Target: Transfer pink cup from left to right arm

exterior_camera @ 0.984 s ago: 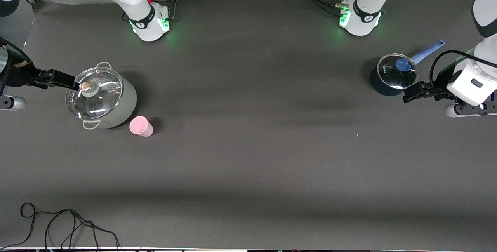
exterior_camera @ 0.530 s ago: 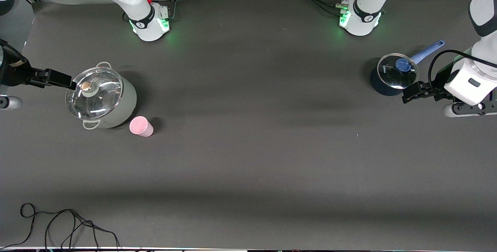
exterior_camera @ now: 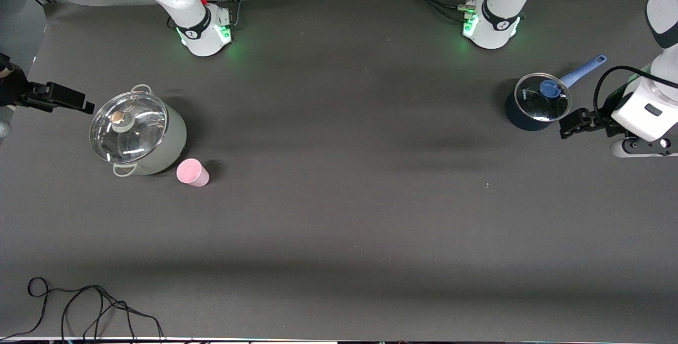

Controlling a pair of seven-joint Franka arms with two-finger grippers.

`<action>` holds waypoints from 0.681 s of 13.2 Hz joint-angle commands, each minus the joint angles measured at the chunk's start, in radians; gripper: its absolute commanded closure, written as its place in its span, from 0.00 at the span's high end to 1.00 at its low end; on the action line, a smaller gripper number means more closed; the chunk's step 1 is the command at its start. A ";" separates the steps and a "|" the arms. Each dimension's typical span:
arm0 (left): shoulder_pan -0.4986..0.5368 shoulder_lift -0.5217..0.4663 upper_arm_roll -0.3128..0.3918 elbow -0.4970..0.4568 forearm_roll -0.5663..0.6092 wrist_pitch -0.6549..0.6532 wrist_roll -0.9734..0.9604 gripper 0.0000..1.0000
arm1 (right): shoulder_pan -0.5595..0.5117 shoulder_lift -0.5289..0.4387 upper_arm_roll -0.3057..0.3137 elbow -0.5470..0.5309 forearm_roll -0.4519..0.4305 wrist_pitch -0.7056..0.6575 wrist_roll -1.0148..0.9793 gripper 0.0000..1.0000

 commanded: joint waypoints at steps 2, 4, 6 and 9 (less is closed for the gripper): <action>-0.017 -0.036 0.011 0.031 0.039 -0.068 0.033 1.00 | -0.106 -0.145 0.117 -0.192 -0.017 0.108 0.003 1.00; -0.017 -0.037 0.011 0.060 0.039 -0.112 0.031 1.00 | -0.135 -0.196 0.159 -0.263 -0.019 0.140 0.000 1.00; -0.019 -0.036 0.009 0.085 0.039 -0.133 0.031 1.00 | -0.140 -0.224 0.203 -0.305 -0.069 0.166 0.002 1.00; -0.020 -0.036 0.009 0.090 0.025 -0.134 0.016 1.00 | -0.140 -0.216 0.234 -0.299 -0.079 0.177 0.032 1.00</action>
